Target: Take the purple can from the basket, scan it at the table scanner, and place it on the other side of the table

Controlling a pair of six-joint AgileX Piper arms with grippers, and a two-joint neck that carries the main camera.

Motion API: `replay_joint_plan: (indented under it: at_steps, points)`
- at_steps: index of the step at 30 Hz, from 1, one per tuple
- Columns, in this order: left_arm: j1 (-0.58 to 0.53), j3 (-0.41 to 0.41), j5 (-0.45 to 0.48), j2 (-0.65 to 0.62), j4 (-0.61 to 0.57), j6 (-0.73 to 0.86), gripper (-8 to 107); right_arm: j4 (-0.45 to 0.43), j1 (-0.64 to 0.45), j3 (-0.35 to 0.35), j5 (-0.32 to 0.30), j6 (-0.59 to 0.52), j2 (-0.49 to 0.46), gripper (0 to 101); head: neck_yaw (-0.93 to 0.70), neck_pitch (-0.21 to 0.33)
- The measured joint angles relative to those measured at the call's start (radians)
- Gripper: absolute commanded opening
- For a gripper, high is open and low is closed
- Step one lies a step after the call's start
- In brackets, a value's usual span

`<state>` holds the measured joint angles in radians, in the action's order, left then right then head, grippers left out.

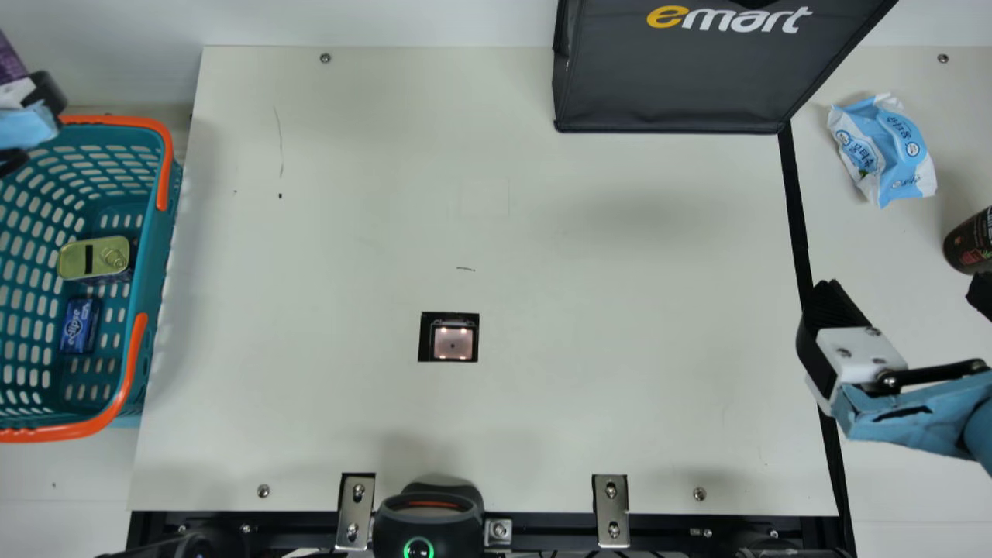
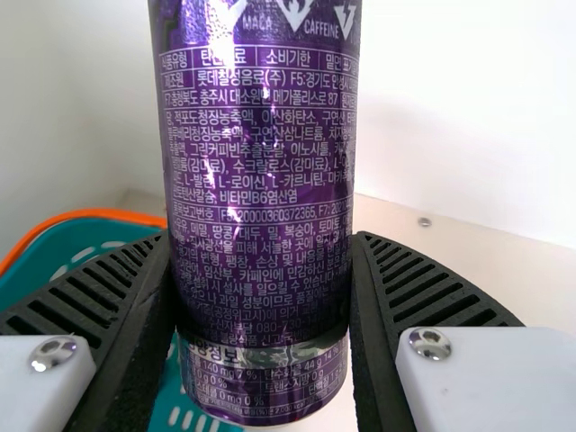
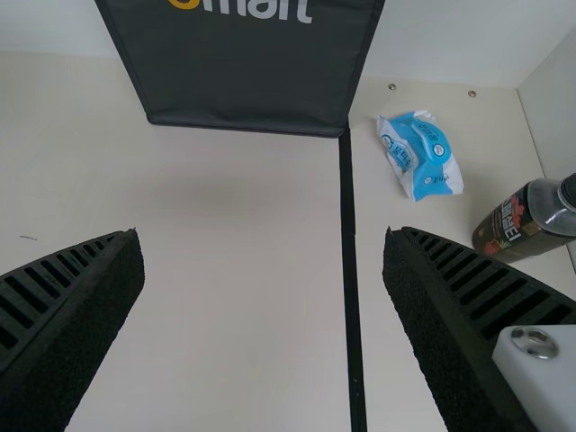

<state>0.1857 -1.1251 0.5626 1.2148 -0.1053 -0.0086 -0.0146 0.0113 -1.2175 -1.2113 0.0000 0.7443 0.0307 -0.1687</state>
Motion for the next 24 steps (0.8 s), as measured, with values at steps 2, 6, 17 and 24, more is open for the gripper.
replay_joint_plan:
  at_steps: [2, 6, 17, 24]
  points:
    - [-0.021, 0.007, -0.013, -0.010, -0.010, 0.009, -8, 0.000, 0.000, 0.000, 0.000, 0.000, 0.000, 95, -0.002, 0.002]
    - [-0.070, 0.033, -0.047, -0.036, -0.014, 0.018, -8, 0.000, 0.000, 0.000, 0.000, 0.000, 0.000, 95, -0.002, 0.000]
    - [-0.216, 0.121, -0.164, -0.081, 0.049, -0.043, -8, 0.000, 0.000, 0.000, 0.000, 0.000, 0.000, 95, 0.000, 0.002]
    - [-0.282, 0.199, -0.252, -0.100, 0.113, -0.106, -8, 0.000, 0.000, 0.000, 0.000, 0.000, 0.000, 95, -0.002, 0.000]
